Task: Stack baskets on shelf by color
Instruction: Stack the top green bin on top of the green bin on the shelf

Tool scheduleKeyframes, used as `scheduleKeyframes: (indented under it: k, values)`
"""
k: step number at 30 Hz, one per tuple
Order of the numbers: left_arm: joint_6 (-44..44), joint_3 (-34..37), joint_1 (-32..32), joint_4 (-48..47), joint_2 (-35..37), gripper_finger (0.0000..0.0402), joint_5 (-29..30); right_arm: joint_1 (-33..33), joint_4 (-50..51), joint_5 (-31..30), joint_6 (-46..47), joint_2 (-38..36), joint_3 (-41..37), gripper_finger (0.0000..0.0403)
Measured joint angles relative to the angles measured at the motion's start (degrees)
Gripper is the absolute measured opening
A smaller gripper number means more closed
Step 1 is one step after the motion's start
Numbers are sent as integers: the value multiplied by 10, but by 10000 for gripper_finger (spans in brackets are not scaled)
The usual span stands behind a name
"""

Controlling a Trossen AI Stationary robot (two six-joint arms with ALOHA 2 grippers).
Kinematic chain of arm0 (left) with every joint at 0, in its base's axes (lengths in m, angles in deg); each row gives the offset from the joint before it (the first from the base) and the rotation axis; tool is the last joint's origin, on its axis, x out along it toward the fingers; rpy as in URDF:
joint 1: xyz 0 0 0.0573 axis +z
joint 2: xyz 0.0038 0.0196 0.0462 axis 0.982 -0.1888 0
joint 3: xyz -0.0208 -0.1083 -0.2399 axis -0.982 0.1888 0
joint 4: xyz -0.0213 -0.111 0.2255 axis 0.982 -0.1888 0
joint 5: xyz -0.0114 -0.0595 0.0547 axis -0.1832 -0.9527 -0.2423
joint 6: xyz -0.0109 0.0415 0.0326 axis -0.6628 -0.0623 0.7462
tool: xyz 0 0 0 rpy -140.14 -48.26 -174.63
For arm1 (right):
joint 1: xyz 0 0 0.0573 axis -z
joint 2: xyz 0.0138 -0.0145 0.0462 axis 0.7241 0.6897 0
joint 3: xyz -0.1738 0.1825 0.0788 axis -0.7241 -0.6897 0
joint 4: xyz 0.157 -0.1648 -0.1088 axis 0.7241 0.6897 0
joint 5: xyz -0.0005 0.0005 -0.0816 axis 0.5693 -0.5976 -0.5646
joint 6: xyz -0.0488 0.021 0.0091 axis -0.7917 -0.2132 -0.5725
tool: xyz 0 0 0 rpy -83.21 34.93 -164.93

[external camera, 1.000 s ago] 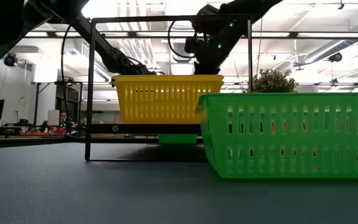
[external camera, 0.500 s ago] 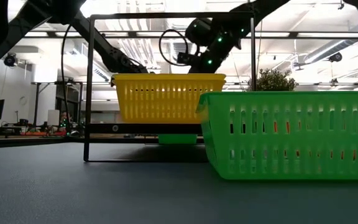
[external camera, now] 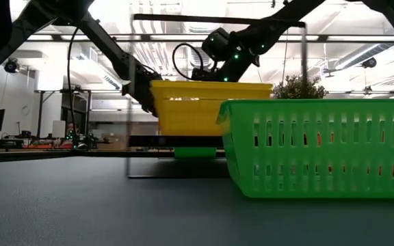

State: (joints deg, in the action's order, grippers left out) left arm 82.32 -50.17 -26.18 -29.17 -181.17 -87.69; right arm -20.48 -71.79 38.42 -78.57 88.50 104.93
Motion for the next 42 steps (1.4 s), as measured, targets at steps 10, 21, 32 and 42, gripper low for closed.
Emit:
scheduleKeyframes:
  k: [10,21,32,42]
  values:
    - [30,0,-11,0,0,0,-7,1,-22,-23,11,9,1,226]
    - [102,0,-34,-25,-1,0,-36,1,-24,-25,12,11,0,226]
    - [117,0,-47,-26,-1,0,-58,2,-26,21,6,11,-1,226]
    - [115,0,-47,-30,-1,0,-71,-1,-36,16,-29,46,3,226]
